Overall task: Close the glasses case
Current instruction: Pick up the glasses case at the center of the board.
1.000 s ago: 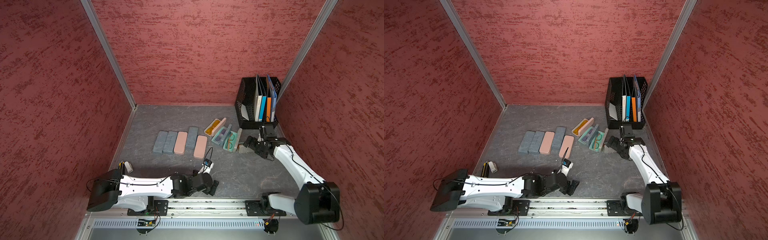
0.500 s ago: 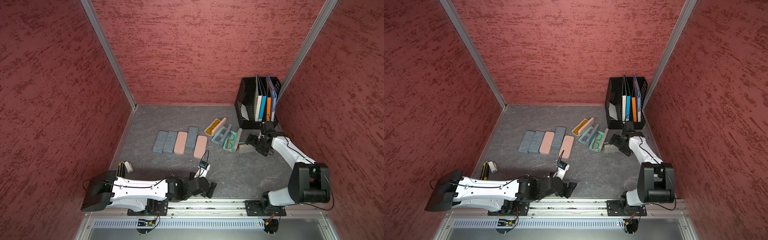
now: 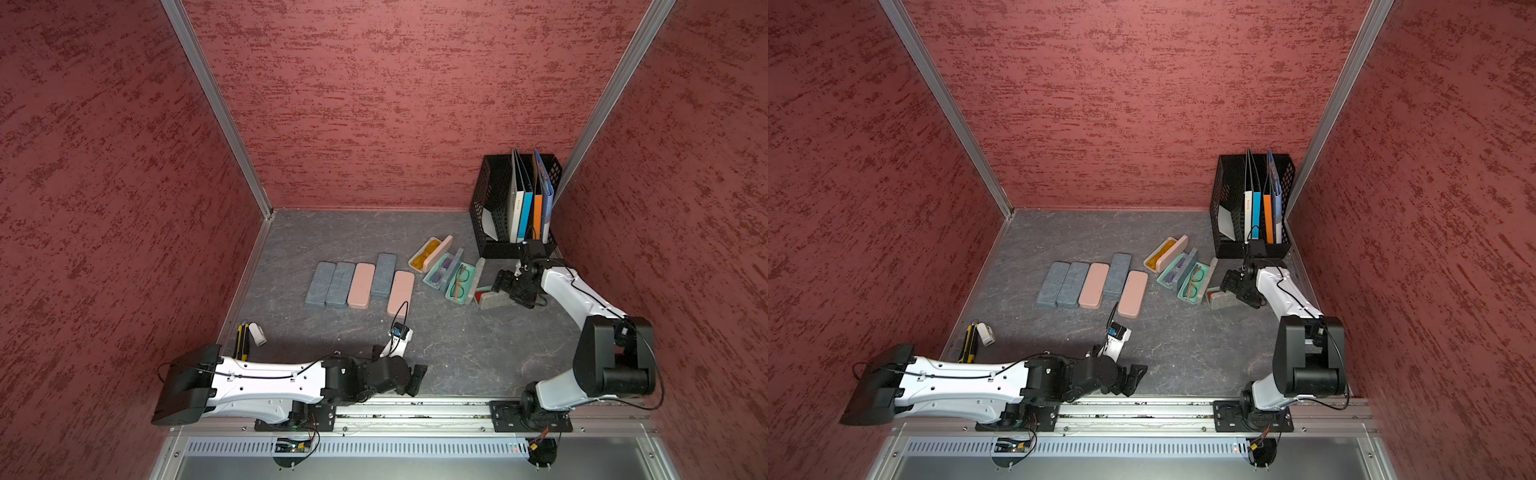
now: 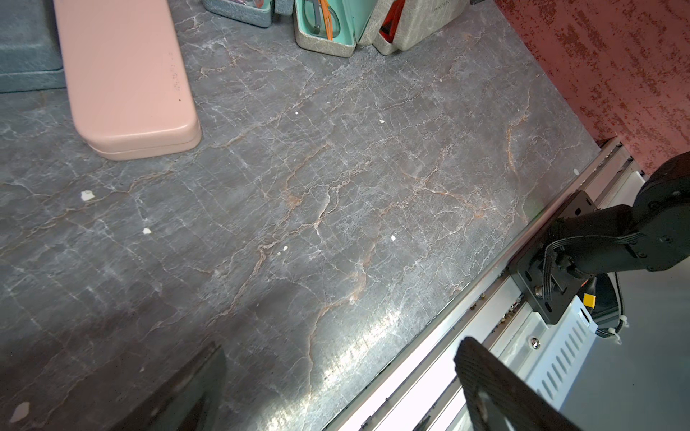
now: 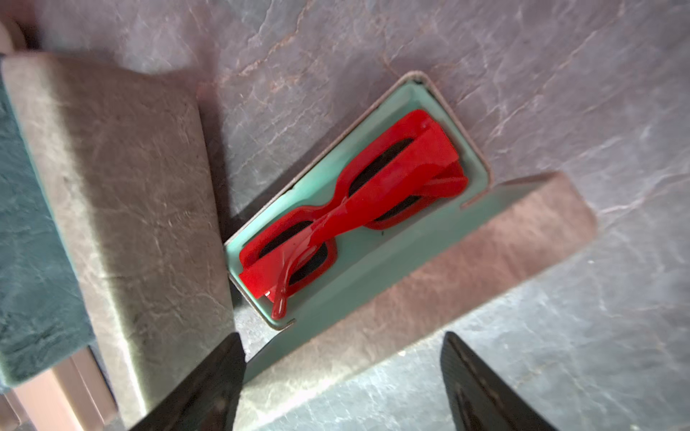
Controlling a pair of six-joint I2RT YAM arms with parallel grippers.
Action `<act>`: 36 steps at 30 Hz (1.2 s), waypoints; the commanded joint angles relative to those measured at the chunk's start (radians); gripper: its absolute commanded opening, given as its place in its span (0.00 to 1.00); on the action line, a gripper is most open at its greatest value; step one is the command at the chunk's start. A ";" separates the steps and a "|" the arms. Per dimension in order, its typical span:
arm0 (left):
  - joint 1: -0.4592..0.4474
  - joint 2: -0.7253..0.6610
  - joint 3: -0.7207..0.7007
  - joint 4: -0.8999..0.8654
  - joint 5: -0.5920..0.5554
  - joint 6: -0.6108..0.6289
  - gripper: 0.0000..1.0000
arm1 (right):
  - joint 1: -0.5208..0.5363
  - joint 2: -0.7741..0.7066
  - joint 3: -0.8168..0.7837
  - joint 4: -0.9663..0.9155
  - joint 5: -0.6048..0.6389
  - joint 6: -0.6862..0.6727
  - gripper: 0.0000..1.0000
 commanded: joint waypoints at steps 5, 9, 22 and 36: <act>-0.003 -0.011 -0.011 0.009 -0.003 -0.005 0.97 | -0.006 0.005 0.029 -0.081 0.067 -0.071 0.67; -0.003 -0.011 -0.006 0.004 0.004 -0.002 0.97 | -0.005 -0.013 0.032 -0.101 0.089 -0.097 0.60; 0.003 -0.001 0.012 -0.002 0.002 0.010 0.98 | -0.005 -0.051 0.037 -0.148 0.088 -0.126 0.37; 0.014 -0.003 -0.004 0.018 0.014 0.019 0.98 | 0.000 -0.083 0.042 -0.173 0.061 -0.142 0.20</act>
